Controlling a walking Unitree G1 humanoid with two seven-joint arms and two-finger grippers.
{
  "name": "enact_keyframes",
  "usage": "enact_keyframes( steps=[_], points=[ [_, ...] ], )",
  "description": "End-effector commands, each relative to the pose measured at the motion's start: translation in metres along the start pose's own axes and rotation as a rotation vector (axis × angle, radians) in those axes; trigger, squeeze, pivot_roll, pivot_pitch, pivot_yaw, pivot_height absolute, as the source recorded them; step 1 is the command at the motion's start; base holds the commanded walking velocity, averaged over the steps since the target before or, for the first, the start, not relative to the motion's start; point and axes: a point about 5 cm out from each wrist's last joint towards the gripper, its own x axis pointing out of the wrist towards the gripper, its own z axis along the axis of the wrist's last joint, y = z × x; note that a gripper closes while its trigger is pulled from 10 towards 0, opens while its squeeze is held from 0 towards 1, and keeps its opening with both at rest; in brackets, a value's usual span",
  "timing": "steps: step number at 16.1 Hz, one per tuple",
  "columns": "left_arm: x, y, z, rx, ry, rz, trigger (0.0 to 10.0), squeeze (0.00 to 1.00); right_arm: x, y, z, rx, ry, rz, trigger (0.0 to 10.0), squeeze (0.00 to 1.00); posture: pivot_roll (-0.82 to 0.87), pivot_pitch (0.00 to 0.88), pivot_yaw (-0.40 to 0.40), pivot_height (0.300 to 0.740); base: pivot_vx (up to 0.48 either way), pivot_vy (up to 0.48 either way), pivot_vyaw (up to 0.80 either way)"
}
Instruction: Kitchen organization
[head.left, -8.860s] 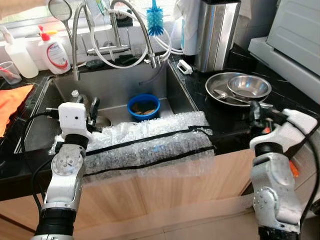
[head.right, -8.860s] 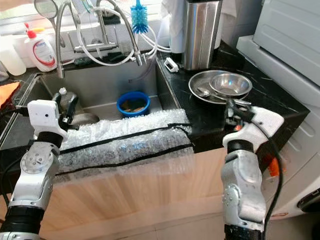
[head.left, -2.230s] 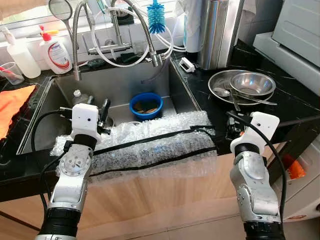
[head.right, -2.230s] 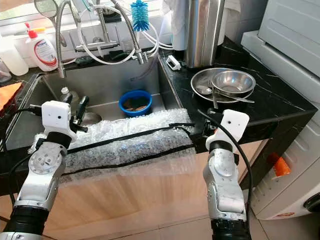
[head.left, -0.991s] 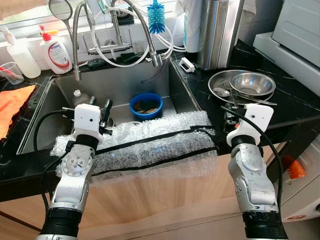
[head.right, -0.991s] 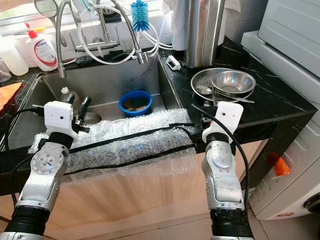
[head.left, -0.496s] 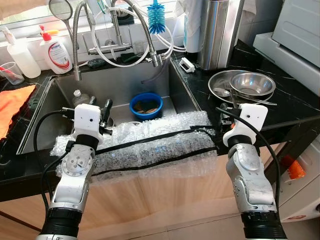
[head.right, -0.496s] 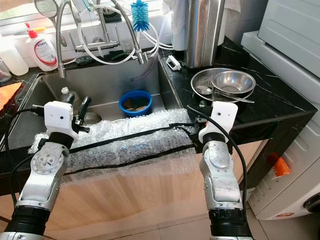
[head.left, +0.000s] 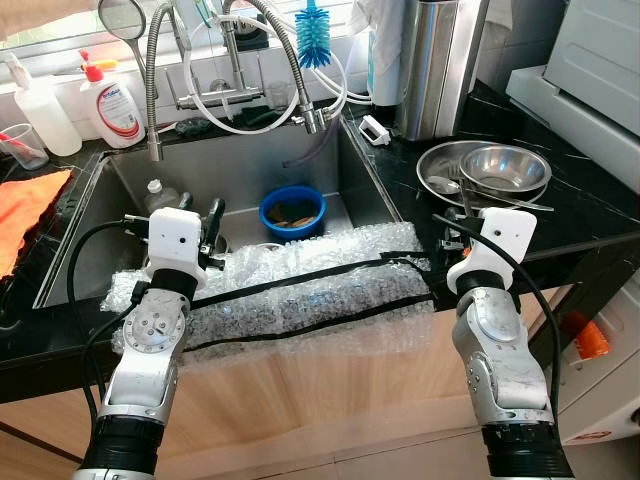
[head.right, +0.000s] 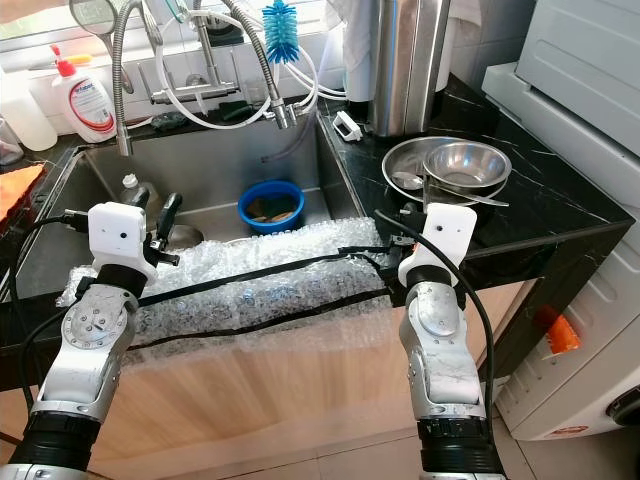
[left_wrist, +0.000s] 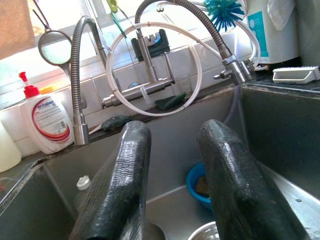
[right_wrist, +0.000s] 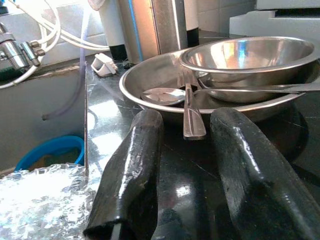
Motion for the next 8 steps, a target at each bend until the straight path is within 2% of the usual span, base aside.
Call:
enact_keyframes(
  steps=[1,2,3,4,5,6,8],
  points=[
    [-0.0005,0.0009,-0.0014,0.017,0.006,-0.001,10.0,0.00,0.0031,0.0031,0.0024,0.003,0.003,-0.006,10.0,0.00,-0.16,0.000,0.082,0.740,0.000,0.000,0.00],
    [-0.0006,0.0007,-0.0016,0.018,0.007,-0.002,10.0,0.00,0.0032,0.0020,0.0021,0.004,0.005,-0.014,10.0,0.00,-0.16,0.000,0.082,0.740,0.000,0.000,0.00],
    [-0.0005,0.0007,-0.0017,0.018,0.007,-0.002,10.0,0.00,0.0033,0.0020,0.0022,0.004,0.005,-0.012,9.4,0.00,-0.15,0.000,0.080,0.740,0.000,0.000,0.00],
    [-0.0005,0.0007,-0.0018,0.019,0.006,-0.001,10.0,0.00,0.0033,0.0027,0.0028,0.002,0.001,-0.006,0.7,0.00,-0.15,0.000,0.080,0.740,0.000,0.000,0.00],
    [-0.0006,0.0007,-0.0018,0.019,0.006,-0.002,10.0,0.00,0.0032,0.0031,0.0033,0.002,-0.001,-0.003,0.1,0.00,-0.15,0.000,0.080,0.740,0.000,0.000,0.00],
    [-0.0005,0.0004,-0.0019,0.018,0.006,-0.002,10.0,0.00,0.0033,0.0030,0.0032,0.002,0.000,-0.004,1.5,0.00,-0.16,0.000,0.081,0.740,0.000,0.000,0.00],
    [-0.0004,0.0005,-0.0018,0.018,0.006,-0.002,10.0,0.00,0.0033,0.0032,0.0031,0.002,0.002,-0.003,1.9,0.00,-0.16,0.000,0.080,0.740,0.000,0.000,0.00]
  ],
)
